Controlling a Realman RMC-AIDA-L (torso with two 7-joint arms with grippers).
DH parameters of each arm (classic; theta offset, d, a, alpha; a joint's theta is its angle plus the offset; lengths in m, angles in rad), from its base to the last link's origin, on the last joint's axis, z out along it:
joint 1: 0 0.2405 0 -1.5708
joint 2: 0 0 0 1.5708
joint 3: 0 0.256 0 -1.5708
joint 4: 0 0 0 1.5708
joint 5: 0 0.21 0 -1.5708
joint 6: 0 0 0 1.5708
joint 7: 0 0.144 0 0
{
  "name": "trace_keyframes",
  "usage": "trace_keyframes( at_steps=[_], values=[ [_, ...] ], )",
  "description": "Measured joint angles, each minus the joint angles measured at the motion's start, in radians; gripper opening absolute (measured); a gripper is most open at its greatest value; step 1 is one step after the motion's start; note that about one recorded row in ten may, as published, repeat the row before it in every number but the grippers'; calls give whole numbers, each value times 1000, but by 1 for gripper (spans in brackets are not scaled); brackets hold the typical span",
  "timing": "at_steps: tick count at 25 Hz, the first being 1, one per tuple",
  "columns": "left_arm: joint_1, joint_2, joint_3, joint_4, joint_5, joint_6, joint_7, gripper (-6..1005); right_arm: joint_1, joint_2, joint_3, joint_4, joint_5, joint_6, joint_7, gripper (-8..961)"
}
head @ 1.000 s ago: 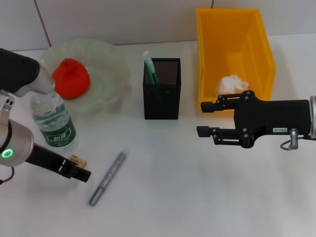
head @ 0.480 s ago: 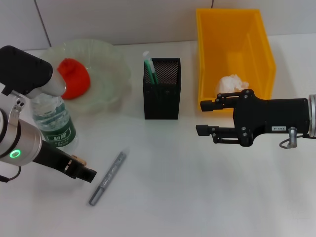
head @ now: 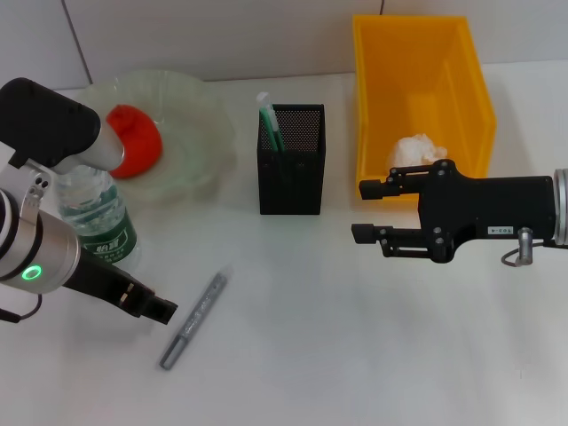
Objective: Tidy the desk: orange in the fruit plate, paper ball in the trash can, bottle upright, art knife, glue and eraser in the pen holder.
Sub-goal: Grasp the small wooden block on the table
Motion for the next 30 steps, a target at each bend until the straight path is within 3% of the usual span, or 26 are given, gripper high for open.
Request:
trace_keyframes(
  at_steps=[30],
  values=[
    [-11, 0, -4, -56, 6, -49, 24, 843, 4, 2, 0, 0, -7, 10, 1, 573]
  ],
)
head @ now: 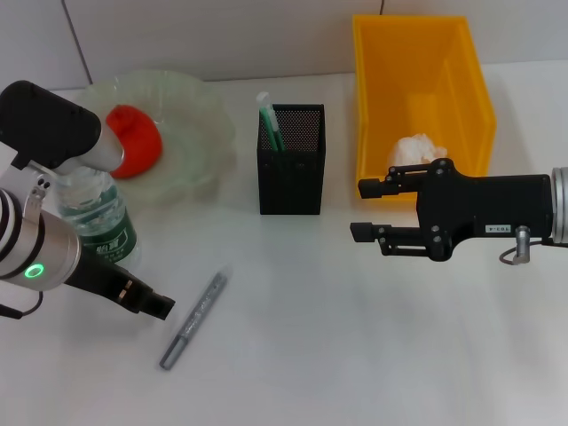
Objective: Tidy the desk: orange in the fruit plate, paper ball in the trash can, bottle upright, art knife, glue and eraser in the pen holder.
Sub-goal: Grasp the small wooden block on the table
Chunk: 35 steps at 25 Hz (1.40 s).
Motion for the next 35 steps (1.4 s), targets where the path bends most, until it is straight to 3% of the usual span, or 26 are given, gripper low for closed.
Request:
trace_keyframes(
  at_steps=[35],
  values=[
    [-15, 1, -1, -74, 4, -37, 16, 844, 5, -2, 0, 17, -2, 3, 1, 573]
  ],
)
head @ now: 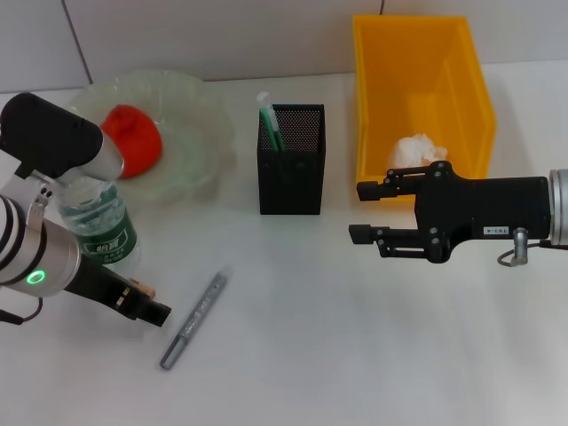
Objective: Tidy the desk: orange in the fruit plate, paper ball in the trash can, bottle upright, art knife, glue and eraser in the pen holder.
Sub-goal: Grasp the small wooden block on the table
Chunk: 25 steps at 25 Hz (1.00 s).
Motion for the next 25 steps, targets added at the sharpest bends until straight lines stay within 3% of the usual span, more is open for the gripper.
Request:
trace_keyframes(
  at_steps=[25],
  values=[
    [-3, -2, 4, -2, 0, -4, 0, 840, 0, 0, -2, 2, 0, -1, 5, 574]
  ],
)
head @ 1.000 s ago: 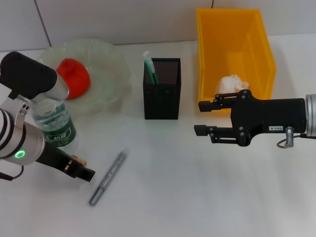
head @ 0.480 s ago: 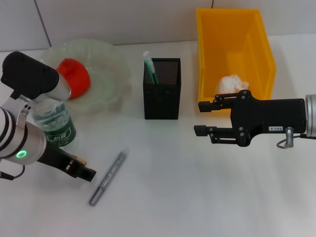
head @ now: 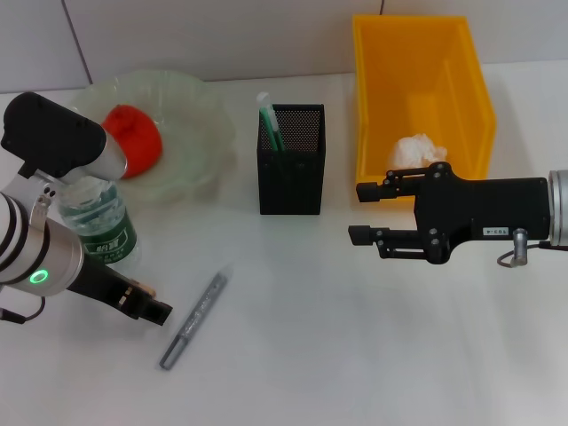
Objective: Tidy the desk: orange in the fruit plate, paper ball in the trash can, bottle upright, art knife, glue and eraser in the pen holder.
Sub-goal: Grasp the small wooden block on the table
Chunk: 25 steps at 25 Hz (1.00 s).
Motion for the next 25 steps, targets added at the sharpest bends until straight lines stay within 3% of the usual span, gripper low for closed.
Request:
trace_keyframes(
  at_steps=[7, 12, 25],
  values=[
    [-5, 0, 2, 0, 0, 4, 4, 838, 0, 1, 0, 0, 0, -4, 2, 573],
    [-6, 0, 2, 0, 1, 4, 1, 629, 0, 2, 0, 0, 0, -6, 2, 573],
    [-11, -3, 3, -1, 22, 10, -9, 426, 0, 2, 0, -3, 0, -8, 3, 574]
  ],
)
